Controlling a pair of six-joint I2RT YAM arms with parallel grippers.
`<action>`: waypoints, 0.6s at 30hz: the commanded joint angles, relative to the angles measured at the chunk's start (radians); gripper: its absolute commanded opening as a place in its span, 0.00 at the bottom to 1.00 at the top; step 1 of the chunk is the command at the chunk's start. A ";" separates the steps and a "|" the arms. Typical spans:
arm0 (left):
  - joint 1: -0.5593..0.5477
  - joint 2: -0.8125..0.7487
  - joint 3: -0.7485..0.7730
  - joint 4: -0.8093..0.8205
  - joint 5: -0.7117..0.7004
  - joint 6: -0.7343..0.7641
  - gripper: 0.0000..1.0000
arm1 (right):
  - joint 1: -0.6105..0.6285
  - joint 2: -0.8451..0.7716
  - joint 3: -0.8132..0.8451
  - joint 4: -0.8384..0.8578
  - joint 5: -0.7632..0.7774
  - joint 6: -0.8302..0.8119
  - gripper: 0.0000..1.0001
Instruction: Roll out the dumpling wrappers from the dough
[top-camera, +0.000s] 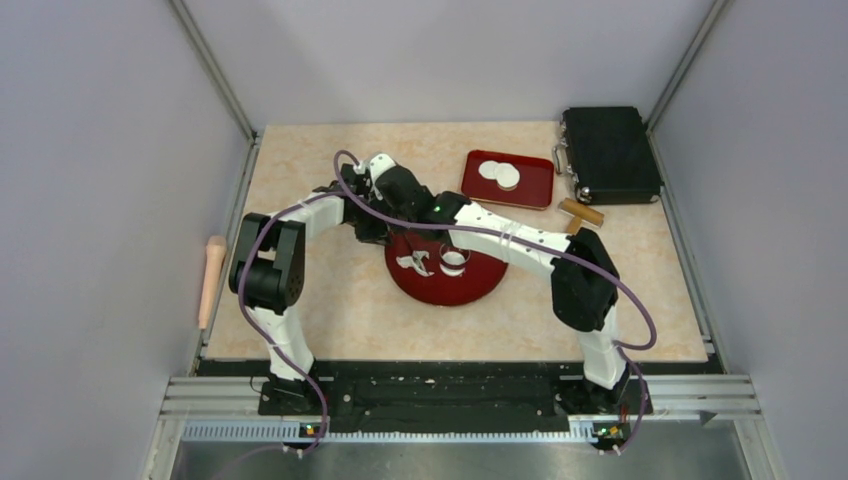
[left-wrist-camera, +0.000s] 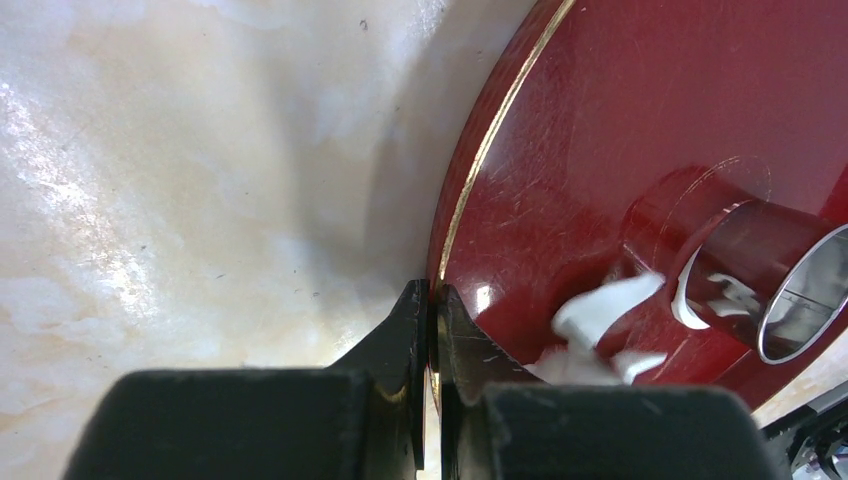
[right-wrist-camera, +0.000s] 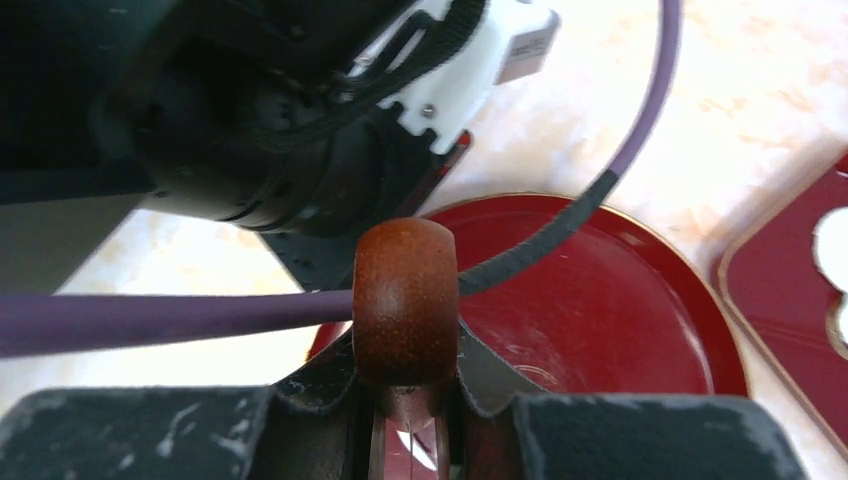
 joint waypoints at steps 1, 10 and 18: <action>0.005 -0.034 -0.016 -0.025 0.016 -0.012 0.00 | 0.008 -0.031 0.083 -0.020 -0.210 0.069 0.00; 0.005 -0.036 -0.016 -0.023 0.017 -0.012 0.00 | -0.007 -0.093 0.121 -0.042 -0.166 0.013 0.00; 0.007 -0.039 -0.014 -0.022 0.022 -0.009 0.00 | -0.055 -0.174 0.085 -0.031 -0.134 -0.127 0.00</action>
